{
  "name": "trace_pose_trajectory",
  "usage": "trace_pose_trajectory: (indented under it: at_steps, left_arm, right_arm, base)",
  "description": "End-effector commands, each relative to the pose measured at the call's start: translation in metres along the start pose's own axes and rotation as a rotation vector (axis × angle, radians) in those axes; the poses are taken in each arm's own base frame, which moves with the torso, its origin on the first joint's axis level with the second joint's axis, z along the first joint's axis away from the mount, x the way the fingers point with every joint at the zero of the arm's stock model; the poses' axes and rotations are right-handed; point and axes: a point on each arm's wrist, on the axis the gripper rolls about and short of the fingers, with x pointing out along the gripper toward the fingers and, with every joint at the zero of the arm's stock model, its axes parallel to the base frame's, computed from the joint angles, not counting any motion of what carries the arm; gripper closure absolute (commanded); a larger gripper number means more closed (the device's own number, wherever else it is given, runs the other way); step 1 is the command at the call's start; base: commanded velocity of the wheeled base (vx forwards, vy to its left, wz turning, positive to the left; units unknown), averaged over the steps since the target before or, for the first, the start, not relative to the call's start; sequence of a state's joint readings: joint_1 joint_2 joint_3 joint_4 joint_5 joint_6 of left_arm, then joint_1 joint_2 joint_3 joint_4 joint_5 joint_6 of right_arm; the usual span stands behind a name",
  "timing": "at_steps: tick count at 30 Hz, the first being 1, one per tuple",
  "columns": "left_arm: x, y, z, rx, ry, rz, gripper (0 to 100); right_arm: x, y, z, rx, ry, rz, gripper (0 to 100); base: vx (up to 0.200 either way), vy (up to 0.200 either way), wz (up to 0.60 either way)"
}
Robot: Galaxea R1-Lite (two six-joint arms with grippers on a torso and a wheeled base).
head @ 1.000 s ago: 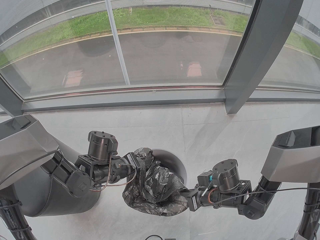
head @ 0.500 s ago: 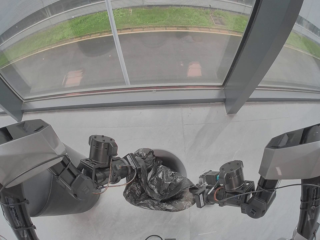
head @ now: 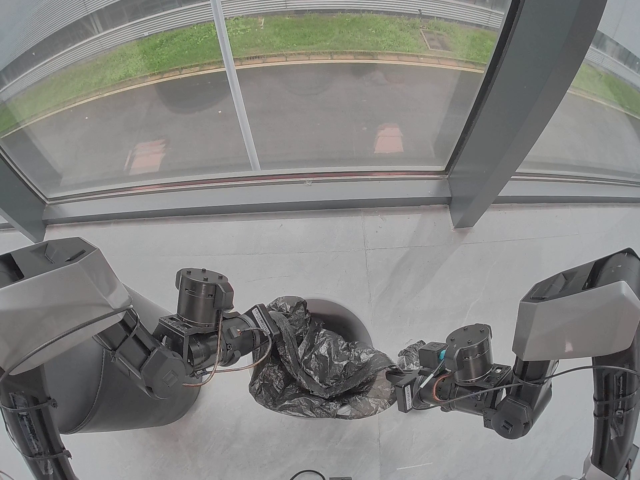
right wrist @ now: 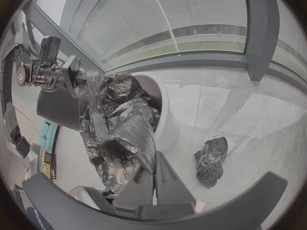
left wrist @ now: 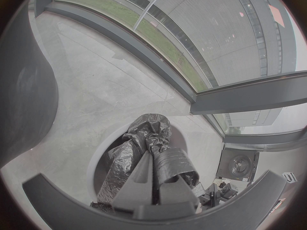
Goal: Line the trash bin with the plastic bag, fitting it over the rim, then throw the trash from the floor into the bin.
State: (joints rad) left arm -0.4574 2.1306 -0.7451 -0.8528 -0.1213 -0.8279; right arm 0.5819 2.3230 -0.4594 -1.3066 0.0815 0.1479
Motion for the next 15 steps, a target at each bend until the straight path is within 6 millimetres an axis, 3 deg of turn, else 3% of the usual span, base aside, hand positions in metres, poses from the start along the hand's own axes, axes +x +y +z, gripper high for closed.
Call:
trace_pose_trajectory:
  at_steps: [1,7,8,15]
  left_arm:
    - [-0.0026,-0.0028,0.0023,0.001,-0.009,-0.009,100]
    - [-0.0031,-0.0028,0.0022,0.001,-0.009,-0.009,100]
    - [-0.0034,-0.003,0.0024,0.001,-0.009,-0.009,100]
    - [-0.004,-0.0002,0.0004,-0.001,-0.002,0.001,100]
  right_arm:
    - [-0.0002,-0.0024,-0.0053,0.004,0.02,-0.008,100]
    - [-0.0016,-0.0025,-0.0065,0.004,0.026,-0.01,100]
    - [-0.0018,-0.002,-0.0065,0.003,0.023,-0.008,0]
    - [-0.0066,-0.0001,-0.0094,-0.003,0.011,-0.001,0]
  base:
    - [0.0,0.0,0.0]
    - [0.0,0.0,0.0]
    - [0.0,0.0,0.0]
    - [0.0,0.0,0.0]
